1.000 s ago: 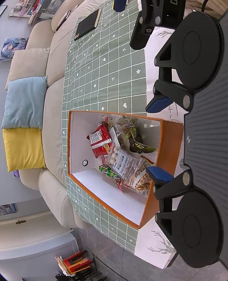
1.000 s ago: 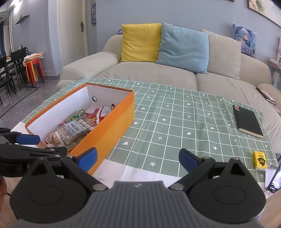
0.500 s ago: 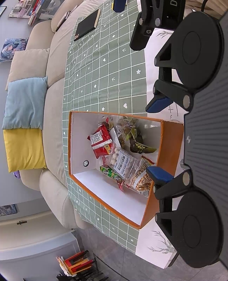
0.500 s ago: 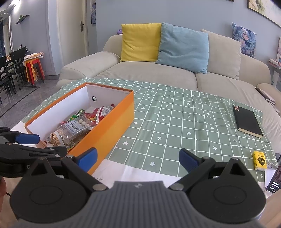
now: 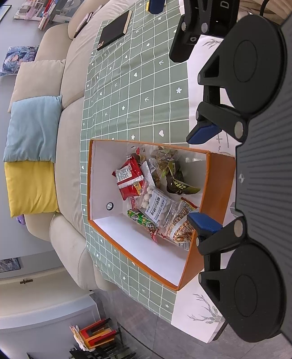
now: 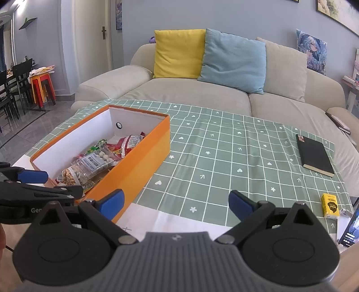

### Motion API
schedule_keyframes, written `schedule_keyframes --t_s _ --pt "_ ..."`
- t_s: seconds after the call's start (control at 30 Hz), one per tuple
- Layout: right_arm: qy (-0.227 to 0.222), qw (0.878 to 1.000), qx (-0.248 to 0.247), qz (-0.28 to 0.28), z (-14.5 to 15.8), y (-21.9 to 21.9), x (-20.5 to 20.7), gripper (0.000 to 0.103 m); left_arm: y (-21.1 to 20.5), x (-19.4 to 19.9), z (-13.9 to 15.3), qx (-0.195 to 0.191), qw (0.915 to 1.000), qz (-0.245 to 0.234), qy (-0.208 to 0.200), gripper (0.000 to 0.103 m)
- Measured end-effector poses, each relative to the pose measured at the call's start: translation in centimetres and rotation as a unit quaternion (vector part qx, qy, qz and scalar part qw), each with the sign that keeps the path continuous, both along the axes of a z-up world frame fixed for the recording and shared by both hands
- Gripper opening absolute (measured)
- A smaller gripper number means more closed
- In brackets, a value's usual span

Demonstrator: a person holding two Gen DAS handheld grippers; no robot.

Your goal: Organize snacks

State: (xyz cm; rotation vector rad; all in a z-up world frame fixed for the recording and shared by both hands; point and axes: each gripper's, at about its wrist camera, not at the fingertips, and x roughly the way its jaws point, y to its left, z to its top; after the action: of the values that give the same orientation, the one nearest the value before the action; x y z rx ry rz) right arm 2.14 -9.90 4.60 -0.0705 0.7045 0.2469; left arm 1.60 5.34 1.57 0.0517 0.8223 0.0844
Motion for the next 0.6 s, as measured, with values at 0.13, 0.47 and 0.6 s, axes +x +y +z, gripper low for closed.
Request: schedule_keyframes --t_s 0.13,0.47,0.6 --pt "0.002 1.000 -0.001 -0.002 -0.05 0.02 0.09 0.096 -0.02 0.00 -0.02 0.001 1.0000 -0.001 0.001 0.082" --pt "0.011 1.000 -0.003 -0.001 -0.43 0.15 0.24 0.096 -0.09 -0.11 -0.02 0.014 0.9999 -0.002 -0.006 0.082" --pt "0.014 1.000 -0.004 -0.002 -0.54 0.23 0.32 0.097 -0.10 -0.05 0.00 0.013 0.9999 -0.004 -0.006 0.082"
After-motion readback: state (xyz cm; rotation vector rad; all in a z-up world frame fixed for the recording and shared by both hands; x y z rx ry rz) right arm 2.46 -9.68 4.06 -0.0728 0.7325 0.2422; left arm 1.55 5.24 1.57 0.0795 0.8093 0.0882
